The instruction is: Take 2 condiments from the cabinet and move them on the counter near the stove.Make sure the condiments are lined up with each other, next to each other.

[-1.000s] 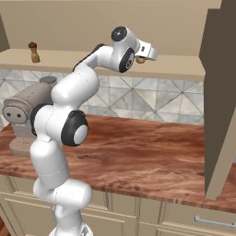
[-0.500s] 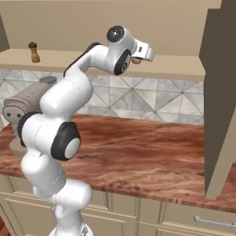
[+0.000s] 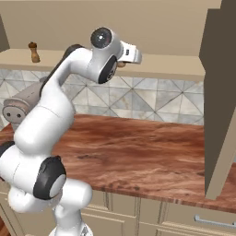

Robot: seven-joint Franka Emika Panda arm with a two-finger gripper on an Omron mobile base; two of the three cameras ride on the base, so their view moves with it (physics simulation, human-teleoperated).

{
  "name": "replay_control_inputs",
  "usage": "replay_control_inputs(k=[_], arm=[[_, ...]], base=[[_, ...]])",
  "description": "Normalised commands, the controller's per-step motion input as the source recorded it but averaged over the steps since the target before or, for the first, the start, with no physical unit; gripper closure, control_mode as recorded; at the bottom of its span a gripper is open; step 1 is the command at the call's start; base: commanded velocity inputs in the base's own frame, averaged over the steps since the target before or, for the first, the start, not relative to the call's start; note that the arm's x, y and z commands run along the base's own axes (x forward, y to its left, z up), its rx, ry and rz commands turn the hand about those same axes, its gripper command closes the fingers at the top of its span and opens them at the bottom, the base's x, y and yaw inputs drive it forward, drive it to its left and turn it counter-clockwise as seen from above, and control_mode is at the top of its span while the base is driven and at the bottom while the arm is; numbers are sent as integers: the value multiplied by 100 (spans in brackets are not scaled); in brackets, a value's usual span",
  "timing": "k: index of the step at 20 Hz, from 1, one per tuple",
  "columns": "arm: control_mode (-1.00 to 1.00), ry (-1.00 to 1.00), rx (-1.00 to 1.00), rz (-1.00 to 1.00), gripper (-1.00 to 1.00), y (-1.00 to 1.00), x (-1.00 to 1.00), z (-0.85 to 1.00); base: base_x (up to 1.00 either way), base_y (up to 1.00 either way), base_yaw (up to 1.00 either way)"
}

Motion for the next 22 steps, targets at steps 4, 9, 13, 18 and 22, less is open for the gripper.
replay_control_inputs(k=[4,9,13,18,22], arm=[[-100,-7,-7,16,100,70,-100,1],[-100,-3,-7,11,100,58,-100,0],[-100,-1,-7,5,100,49,-100,9],[-100,0,-3,0,100,34,-100,12],[-100,0,0,0,100,20,-97,5]], base=[[0,0,0],[0,0,0],[0,0,0],[0,0,0],[0,0,0]])
